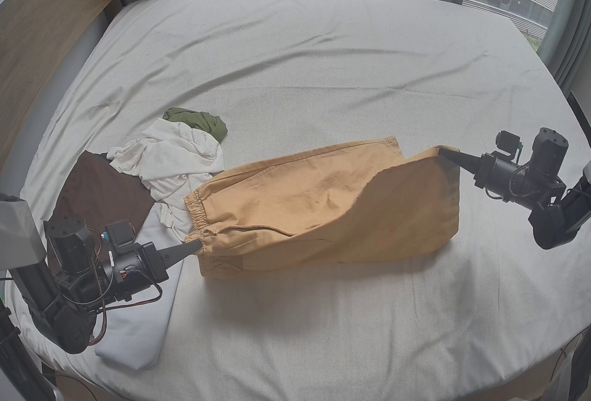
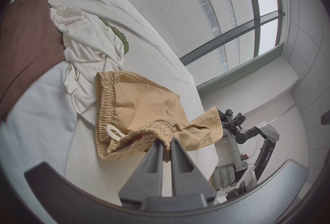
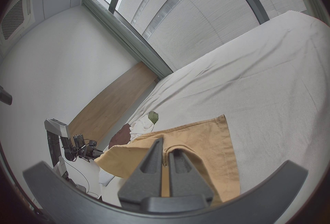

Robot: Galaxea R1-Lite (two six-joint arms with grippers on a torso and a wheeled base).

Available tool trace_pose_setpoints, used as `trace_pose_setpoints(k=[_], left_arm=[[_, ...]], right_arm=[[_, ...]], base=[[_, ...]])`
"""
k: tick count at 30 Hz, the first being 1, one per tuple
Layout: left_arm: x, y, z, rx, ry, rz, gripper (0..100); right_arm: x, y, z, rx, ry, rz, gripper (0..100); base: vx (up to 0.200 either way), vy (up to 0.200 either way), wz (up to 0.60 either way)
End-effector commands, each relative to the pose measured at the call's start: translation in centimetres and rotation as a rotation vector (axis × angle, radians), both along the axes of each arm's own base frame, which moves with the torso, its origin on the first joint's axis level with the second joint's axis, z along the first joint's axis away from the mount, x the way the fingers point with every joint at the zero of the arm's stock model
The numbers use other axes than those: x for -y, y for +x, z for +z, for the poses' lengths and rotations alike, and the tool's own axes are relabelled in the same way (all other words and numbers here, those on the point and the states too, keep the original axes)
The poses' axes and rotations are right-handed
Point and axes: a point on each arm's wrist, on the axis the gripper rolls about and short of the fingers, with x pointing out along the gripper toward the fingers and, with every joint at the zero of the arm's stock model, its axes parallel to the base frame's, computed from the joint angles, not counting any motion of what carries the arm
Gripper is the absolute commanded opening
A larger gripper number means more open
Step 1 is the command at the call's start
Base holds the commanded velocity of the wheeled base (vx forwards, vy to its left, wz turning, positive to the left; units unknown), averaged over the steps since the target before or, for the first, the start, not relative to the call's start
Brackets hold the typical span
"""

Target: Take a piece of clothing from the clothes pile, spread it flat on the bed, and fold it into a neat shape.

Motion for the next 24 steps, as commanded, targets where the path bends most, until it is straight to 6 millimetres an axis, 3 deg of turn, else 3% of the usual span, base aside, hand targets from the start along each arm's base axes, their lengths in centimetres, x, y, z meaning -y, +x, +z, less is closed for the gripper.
trace_pose_setpoints(k=[1,8,15,24], left_arm=[[0.0,0.2,0.0,0.002,-0.002,0.002,0],[-0.2,0.4,0.0,0.007,-0.002,0.010,0],[-0.2,0.4,0.1,0.010,-0.003,0.010,0],[-0.2,0.3,0.4,0.019,-0.005,0.012,0]], right_arm=[[-0.2,0.5,0.6,0.014,0.000,0.006,0],[0.1,0.8,1.4,0.018,-0.001,-0.003,0],[0.5,-0.3,3.0,0.050,-0.003,-0.014,0],[-0.5,-0.9,3.9,0.050,-0.007,0.015,0]], base=[[0.000,0.000,0.00],[0.000,0.000,0.00],[0.000,0.000,0.00],[0.000,0.000,0.00]])
